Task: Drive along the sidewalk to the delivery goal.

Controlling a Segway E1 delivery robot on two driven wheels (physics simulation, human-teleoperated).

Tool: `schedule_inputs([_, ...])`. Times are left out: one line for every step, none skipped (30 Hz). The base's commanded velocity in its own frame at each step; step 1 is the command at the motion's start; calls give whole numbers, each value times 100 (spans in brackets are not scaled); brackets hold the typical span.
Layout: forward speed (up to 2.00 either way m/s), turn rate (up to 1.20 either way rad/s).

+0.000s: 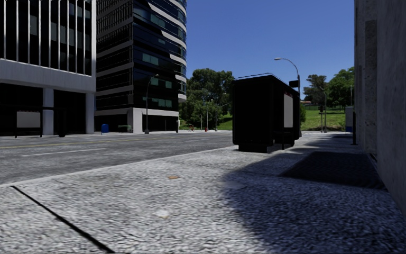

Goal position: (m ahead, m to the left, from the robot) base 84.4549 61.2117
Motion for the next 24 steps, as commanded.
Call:
schedule_inputs([200,-31])
schedule_inputs([200,-34])
schedule_inputs([200,-34])
schedule_inputs([200,-34])
schedule_inputs([200,-34])
schedule_inputs([200,-35])
schedule_inputs([200,-35])
schedule_inputs([200,-35])
schedule_inputs([200,-35])
schedule_inputs([200,-35])
schedule_inputs([200,-35])
schedule_inputs([200,-35])
schedule_inputs([200,-35])
schedule_inputs([200,-35])
schedule_inputs([200,-35])
schedule_inputs([200,-35])
schedule_inputs([200,-35])
schedule_inputs([200,-35])
schedule_inputs([200,-35])
schedule_inputs([200,-35])
schedule_inputs([200,-35])
schedule_inputs([200,-35])
schedule_inputs([200,-35])
schedule_inputs([200,-35])
